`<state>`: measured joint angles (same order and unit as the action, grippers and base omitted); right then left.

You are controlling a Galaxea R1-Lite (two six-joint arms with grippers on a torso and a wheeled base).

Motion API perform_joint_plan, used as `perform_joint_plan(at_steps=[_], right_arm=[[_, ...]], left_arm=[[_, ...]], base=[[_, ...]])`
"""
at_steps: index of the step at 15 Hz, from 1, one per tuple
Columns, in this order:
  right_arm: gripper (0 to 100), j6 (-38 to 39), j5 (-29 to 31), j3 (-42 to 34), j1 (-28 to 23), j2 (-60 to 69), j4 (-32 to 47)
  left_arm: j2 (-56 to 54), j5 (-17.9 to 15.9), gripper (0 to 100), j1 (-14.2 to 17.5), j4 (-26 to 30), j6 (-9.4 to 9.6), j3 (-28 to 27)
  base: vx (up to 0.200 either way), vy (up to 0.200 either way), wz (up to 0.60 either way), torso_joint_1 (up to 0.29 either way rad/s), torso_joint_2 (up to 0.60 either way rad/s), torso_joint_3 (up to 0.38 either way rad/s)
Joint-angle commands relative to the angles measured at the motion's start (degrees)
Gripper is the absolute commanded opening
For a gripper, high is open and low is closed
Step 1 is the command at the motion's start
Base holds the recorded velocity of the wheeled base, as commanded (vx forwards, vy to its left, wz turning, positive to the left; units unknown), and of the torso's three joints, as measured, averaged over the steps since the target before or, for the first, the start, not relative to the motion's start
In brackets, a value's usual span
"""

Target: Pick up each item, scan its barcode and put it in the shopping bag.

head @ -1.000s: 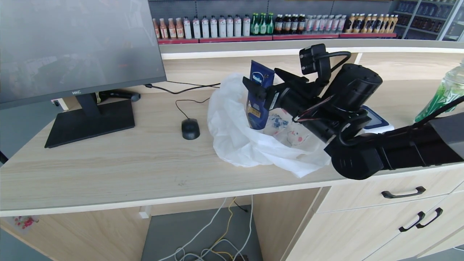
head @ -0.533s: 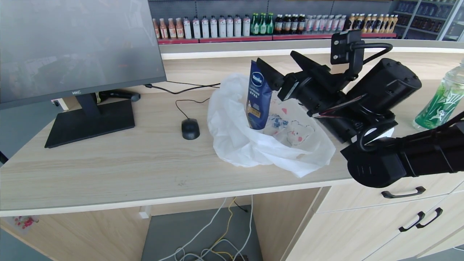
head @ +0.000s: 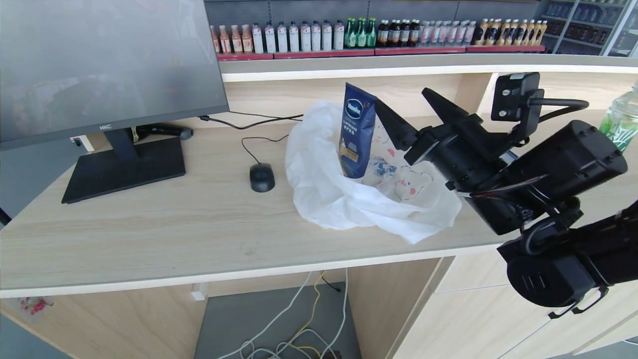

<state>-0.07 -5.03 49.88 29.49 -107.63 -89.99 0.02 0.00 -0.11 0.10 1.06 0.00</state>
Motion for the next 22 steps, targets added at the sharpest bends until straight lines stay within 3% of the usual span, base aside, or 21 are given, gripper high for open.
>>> perform_joint_plan(at_steps=[1,4,12,22], right_arm=[[100,0.1,0.8,-2.1,0.3,1.8,0.0],[100,0.2,2.7,-9.7,1.3,4.4,0.0],[100,0.8,2.7,-10.2,1.3,3.4,0.0],[100,0.9,2.7,-14.2,2.2,5.9,0.0]], left_arm=[[0.0,0.0,100,0.0,0.0,-0.01,0.0],[0.0,0.0,100,0.0,0.0,-0.45,0.0],[0.0,0.0,100,0.0,0.0,-0.36,0.0],[0.0,0.0,100,0.1,0.0,-0.80,0.0]], base=[[0.000,0.000,0.00,0.000,0.00,0.000],[-0.200,0.000,0.00,0.006,0.00,0.002],[0.000,0.000,0.00,0.000,0.00,0.000],[0.000,-0.200,0.00,0.004,0.00,0.001]])
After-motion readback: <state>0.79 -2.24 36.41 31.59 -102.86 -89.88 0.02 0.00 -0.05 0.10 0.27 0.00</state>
